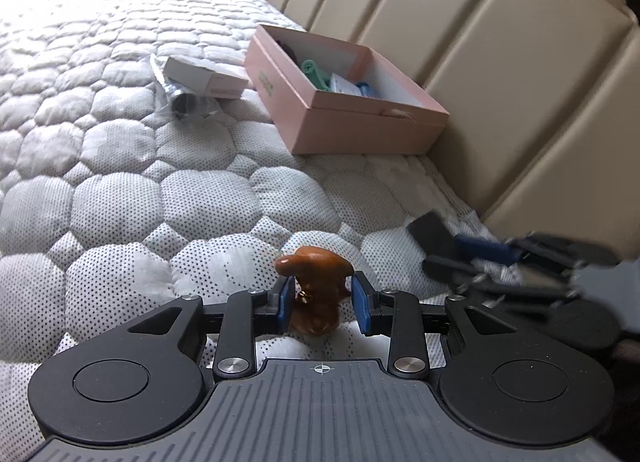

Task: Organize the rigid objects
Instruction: 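Carry the teddy in the left gripper and remote in the right toward the box, then drop the brown teddy into the pink box with the left gripper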

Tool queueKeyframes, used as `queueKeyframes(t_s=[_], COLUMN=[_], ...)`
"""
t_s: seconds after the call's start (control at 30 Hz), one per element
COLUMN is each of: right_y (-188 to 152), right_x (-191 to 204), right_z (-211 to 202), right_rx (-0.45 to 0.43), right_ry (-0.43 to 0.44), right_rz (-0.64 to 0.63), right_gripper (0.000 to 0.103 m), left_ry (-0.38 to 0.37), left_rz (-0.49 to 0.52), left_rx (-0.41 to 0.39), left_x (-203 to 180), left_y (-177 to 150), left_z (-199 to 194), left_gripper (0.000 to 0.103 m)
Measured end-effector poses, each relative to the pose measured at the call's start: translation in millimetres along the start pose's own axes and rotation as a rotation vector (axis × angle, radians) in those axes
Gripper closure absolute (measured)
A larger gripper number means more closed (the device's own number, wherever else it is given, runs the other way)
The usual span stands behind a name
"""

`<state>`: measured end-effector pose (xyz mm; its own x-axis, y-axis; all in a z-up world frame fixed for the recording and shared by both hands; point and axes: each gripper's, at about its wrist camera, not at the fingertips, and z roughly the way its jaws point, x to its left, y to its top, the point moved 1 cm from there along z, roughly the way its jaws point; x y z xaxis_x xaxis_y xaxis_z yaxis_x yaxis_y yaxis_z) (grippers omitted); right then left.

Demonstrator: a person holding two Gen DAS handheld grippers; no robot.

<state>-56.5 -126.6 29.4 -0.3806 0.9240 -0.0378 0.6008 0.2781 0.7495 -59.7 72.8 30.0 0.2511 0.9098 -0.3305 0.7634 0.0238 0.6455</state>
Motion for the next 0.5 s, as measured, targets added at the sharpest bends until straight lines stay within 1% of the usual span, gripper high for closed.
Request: queueKeyframes(t_s=[0.17, 0.3, 0.4, 0.5], right_y=[4.1, 5.0, 2.9, -1.8], right_x=[-7.0, -14.3, -19.8, -21.8], right_z=[-25.7, -42.7, -49.4, -52.4], right_rx=[-0.051, -0.085, -0.096, -0.107], right_ry=[-0.002, -0.001, -0.004, -0.019], right_rz=[0.018, 0.034, 0.05, 0.051], right_gripper=[0.065, 0.065, 0.065, 0.065], left_ry=[0.003, -0.036, -0.064, -0.075], left_rz=[0.085, 0.122, 0.127, 0.136], left_rx=[-0.026, -0.05, -0.067, -0.124], left_x=[-14.9, -29.1, -39.3, -52.2], left_y=[-2.6, 2.9, 23.4, 63.0], left_z=[-5.7, -14.7, -17.0, -17.6], left_gripper=[0.069, 0.069, 0.069, 0.069])
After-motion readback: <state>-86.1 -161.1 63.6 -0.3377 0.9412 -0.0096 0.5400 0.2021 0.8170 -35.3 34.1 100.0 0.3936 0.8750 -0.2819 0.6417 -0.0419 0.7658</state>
